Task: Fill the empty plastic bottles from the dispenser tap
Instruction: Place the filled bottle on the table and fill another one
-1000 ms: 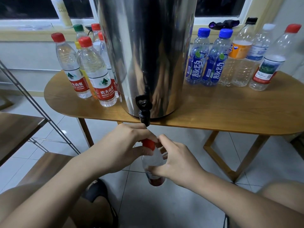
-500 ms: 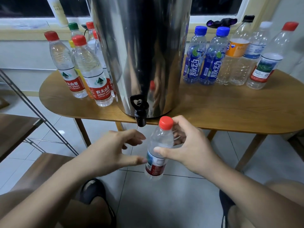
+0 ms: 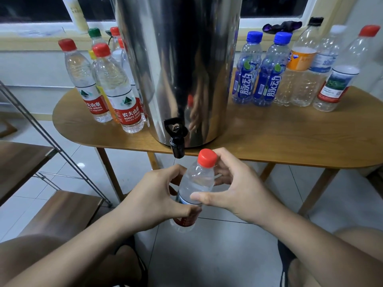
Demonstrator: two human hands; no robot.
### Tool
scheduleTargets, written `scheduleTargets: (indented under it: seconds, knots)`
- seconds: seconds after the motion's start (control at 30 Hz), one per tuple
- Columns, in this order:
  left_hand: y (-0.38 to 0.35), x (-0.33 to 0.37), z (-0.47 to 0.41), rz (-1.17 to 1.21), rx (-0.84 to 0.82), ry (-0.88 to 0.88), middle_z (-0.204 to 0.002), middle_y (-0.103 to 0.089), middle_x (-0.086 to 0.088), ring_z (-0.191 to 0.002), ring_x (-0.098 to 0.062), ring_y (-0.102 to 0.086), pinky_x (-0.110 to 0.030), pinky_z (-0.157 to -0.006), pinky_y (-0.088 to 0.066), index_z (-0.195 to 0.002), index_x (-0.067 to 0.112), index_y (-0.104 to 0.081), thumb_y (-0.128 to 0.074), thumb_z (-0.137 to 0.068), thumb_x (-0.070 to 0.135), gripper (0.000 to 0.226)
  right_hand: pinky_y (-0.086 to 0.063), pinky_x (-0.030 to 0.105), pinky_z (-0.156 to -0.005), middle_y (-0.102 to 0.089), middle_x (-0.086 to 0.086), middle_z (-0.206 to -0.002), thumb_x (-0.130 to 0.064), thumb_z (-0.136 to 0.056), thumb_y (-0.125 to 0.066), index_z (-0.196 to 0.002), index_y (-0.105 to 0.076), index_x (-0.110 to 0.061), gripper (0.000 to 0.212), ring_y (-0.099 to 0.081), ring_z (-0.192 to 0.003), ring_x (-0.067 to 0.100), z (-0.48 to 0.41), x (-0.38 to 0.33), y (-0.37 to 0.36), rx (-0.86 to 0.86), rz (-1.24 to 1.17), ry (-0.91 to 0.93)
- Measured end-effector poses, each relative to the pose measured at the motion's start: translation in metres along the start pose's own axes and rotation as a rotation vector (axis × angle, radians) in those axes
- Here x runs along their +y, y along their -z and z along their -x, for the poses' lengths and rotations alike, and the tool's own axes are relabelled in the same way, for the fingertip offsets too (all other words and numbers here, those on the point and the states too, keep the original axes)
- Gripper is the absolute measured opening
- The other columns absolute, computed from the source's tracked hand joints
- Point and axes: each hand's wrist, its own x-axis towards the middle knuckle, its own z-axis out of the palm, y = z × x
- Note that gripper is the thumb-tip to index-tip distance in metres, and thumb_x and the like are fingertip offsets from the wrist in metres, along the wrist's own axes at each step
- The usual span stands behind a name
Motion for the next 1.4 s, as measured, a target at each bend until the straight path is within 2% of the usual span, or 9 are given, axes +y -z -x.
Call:
scheduleTargets:
  seconds: [0.13,0.3,0.4,0.63,0.77,0.9,1.1,1.3,1.4]
  knots:
    - [0.017,0.000,-0.001,0.011,-0.008,0.000,-0.104,-0.077,0.022,-0.097,-0.002,-0.074,-0.019,-0.079,-0.056,-0.112,0.037,-0.071,-0.102,-0.070,0.037,0.052,-0.061,0.048,-0.098,-0.074,-0.006,-0.126,-0.038,-0.074,-0.101,-0.129,-0.064,-0.038,0.066,-0.072,-0.117,0.017,-0.002,0.007,-0.001,-0.012,-0.034,-0.007]
    - [0.054,0.002,0.000,0.093,0.042,0.001,-0.111,-0.081,0.007,-0.102,-0.018,-0.077,-0.049,-0.093,-0.061,-0.122,0.028,-0.074,-0.104,-0.070,0.031,0.060,-0.063,0.046,-0.096,-0.074,-0.011,-0.123,-0.045,-0.077,-0.097,-0.130,-0.063,-0.035,0.063,-0.074,-0.112,0.014,-0.005,0.018,-0.002,0.004,-0.053,-0.046]
    - [0.076,0.005,0.002,0.204,0.094,-0.002,-0.115,-0.082,0.002,-0.108,-0.022,-0.079,-0.054,-0.101,-0.061,-0.125,0.024,-0.076,-0.102,-0.070,0.021,0.061,-0.063,0.046,-0.094,-0.075,-0.011,-0.121,-0.053,-0.079,-0.092,-0.129,-0.063,-0.038,0.060,-0.076,-0.108,0.014,-0.009,0.023,-0.004,0.005,-0.032,-0.071]
    - [0.106,-0.005,-0.005,0.404,0.307,-0.011,-0.123,-0.081,0.002,-0.117,-0.020,-0.077,-0.040,-0.103,-0.062,-0.131,0.024,-0.075,-0.092,-0.072,0.013,0.062,-0.063,0.042,-0.091,-0.074,-0.012,-0.114,-0.039,-0.090,-0.088,-0.123,-0.065,-0.038,0.041,-0.075,-0.103,0.014,-0.016,0.036,-0.011,-0.026,0.024,-0.106]
    - [0.109,-0.028,-0.022,0.394,0.485,0.040,-0.124,-0.080,0.001,-0.118,-0.022,-0.077,-0.051,-0.105,-0.059,-0.132,0.020,-0.075,-0.097,-0.074,0.023,0.062,-0.064,0.036,-0.087,-0.074,-0.013,-0.111,-0.035,-0.092,-0.086,-0.122,-0.064,-0.040,0.037,-0.074,-0.099,0.012,-0.018,0.041,-0.015,-0.049,0.060,-0.128]
    - [0.108,-0.045,-0.042,0.238,0.698,0.115,-0.116,-0.081,0.012,-0.111,-0.010,-0.076,-0.045,-0.099,-0.063,-0.124,0.029,-0.075,-0.102,-0.069,0.043,0.063,-0.064,0.038,-0.089,-0.074,-0.013,-0.111,-0.038,-0.093,-0.085,-0.125,-0.061,-0.044,0.040,-0.075,-0.098,0.013,-0.020,0.044,-0.016,-0.057,0.073,-0.137]
    - [0.113,-0.056,-0.066,-0.011,0.843,0.146,-0.126,-0.069,0.007,-0.111,-0.004,-0.065,-0.021,-0.093,-0.052,-0.129,0.028,-0.066,-0.098,-0.069,0.055,0.074,-0.063,0.047,-0.091,-0.073,-0.013,-0.109,-0.040,-0.091,-0.084,-0.124,-0.060,-0.047,0.041,-0.076,-0.093,0.015,-0.020,0.050,-0.019,-0.076,0.069,-0.159]
    - [0.117,-0.064,-0.073,-0.065,0.833,0.106,-0.133,-0.061,0.001,-0.116,-0.012,-0.062,-0.026,-0.095,-0.052,-0.141,0.023,-0.051,-0.103,-0.067,0.042,0.093,-0.062,0.049,-0.092,-0.074,-0.012,-0.107,-0.040,-0.089,-0.084,-0.123,-0.060,-0.047,0.041,-0.076,-0.090,0.015,-0.021,0.052,-0.018,-0.090,0.078,-0.169]
    - [0.119,-0.068,-0.080,-0.071,0.834,0.086,-0.135,-0.060,0.000,-0.117,-0.011,-0.061,-0.015,-0.091,-0.047,-0.142,0.023,-0.052,-0.101,-0.070,0.040,0.089,-0.062,0.049,-0.091,-0.075,-0.012,-0.106,-0.038,-0.089,-0.084,-0.122,-0.061,-0.046,0.041,-0.077,-0.089,0.015,-0.022,0.053,-0.019,-0.095,0.081,-0.175]
